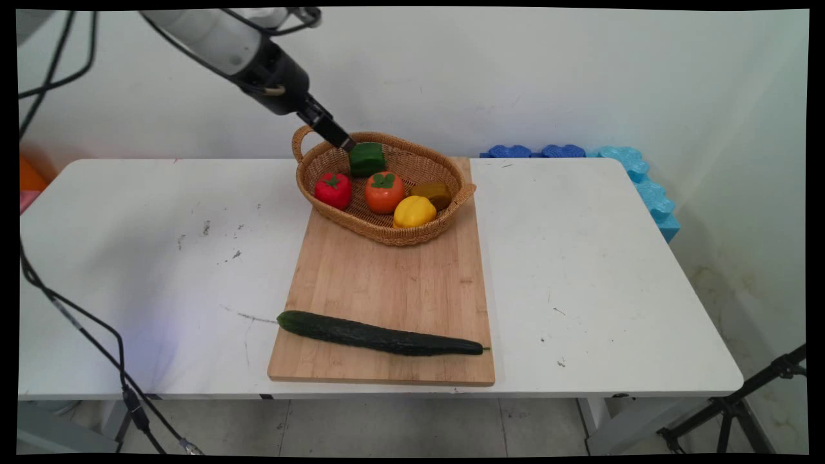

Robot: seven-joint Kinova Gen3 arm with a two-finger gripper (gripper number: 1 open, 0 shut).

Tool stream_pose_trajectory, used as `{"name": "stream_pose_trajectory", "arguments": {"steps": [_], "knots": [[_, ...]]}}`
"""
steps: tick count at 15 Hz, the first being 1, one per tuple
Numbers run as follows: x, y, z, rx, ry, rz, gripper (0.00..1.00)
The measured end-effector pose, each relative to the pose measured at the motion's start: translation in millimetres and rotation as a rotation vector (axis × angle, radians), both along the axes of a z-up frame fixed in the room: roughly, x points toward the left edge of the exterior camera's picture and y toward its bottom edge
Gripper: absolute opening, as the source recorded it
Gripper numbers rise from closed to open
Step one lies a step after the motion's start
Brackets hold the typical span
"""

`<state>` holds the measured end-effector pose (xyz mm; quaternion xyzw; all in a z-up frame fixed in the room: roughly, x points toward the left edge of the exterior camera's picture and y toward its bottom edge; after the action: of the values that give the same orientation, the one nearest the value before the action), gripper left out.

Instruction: Pick up the potato from the vegetable basket

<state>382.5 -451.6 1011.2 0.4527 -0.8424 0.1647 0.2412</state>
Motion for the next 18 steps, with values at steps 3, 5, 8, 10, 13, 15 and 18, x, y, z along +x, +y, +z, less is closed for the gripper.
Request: {"name": "stream_pose_trajectory", "arguments": {"steps": [3, 5, 8, 10, 13, 15, 18], "knots": [[-7, -34, -15, 0.003, -0.029, 0.012, 1.0], [-19, -57, -27, 0.013, -0.031, 0.005, 1.0], [-40, -82, -45, 0.04, -0.024, -0.016, 1.0], [-55, -100, -61, 0.069, -0.022, -0.035, 1.0], [-76, -125, -84, 0.103, -0.026, -0.07, 1.0], [-86, -136, -95, 0.114, -0.029, -0.089, 1.0], [-103, -155, -114, 0.135, -0.028, -0.12, 1.0]]}}
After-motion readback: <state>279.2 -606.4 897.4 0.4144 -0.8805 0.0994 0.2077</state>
